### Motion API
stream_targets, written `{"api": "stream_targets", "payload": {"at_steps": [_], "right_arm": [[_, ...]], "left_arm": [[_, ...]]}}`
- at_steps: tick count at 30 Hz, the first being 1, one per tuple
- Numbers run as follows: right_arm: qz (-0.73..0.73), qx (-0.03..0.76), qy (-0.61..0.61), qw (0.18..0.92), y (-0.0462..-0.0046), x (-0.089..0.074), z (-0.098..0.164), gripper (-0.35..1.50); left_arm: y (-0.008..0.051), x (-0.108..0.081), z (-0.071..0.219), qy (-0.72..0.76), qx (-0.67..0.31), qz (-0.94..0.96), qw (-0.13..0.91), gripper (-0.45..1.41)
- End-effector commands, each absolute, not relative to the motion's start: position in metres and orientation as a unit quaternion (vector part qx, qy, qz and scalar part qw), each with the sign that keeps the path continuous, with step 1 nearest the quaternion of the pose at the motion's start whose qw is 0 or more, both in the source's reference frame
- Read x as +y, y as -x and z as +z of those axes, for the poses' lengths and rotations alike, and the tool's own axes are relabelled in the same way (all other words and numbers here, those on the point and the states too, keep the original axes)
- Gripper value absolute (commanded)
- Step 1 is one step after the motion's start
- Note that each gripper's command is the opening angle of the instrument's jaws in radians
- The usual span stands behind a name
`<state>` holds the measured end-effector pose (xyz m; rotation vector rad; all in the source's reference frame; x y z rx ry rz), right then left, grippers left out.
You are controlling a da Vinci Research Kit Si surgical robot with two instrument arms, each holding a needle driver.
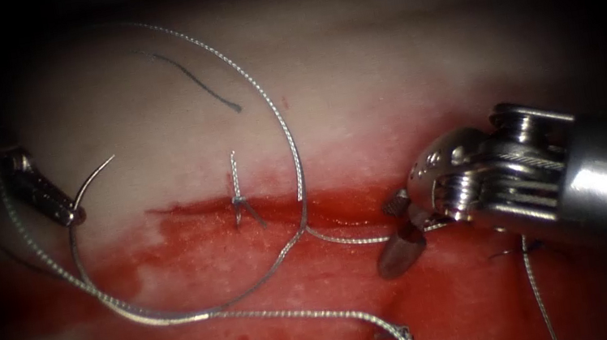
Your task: Wound Closure
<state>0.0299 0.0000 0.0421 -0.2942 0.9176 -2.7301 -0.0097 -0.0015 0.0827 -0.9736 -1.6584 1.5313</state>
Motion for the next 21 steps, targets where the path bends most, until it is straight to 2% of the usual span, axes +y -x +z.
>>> {"api": "stream_targets", "payload": {"at_steps": [1,3,4,5,12,17,21], "right_arm": [[-0.938,0.309,0.107,0.112,-0.0309,0.0010,0.0418,0.67],[-0.939,0.314,0.098,0.100,-0.0311,0.0004,0.0425,0.54],[-0.940,0.312,0.097,0.095,-0.0312,0.0002,0.0427,0.05],[-0.941,0.311,0.095,0.094,-0.0312,0.0001,0.0429,-0.35],[-0.939,0.312,0.102,0.101,-0.0307,0.0016,0.0409,-0.35],[-0.950,0.260,0.123,0.122,-0.0280,0.0038,0.0394,-0.35],[-0.949,0.251,0.125,0.143,-0.0261,0.0046,0.0392,-0.35]], "left_arm": [[0.0098,-0.0001,0.0818,0.378,-0.633,0.588,0.333,-0.45],[0.0098,-0.0002,0.0818,0.376,-0.634,0.587,0.335,-0.45],[0.0098,-0.0002,0.0818,0.376,-0.634,0.587,0.335,-0.45],[0.0098,-0.0002,0.0818,0.376,-0.634,0.587,0.335,-0.45],[0.0098,-0.0002,0.0818,0.376,-0.634,0.587,0.335,-0.45],[0.0098,-0.0002,0.0818,0.374,-0.635,0.586,0.336,-0.45],[0.0098,-0.0002,0.0818,0.374,-0.635,0.586,0.336,-0.45]]}}
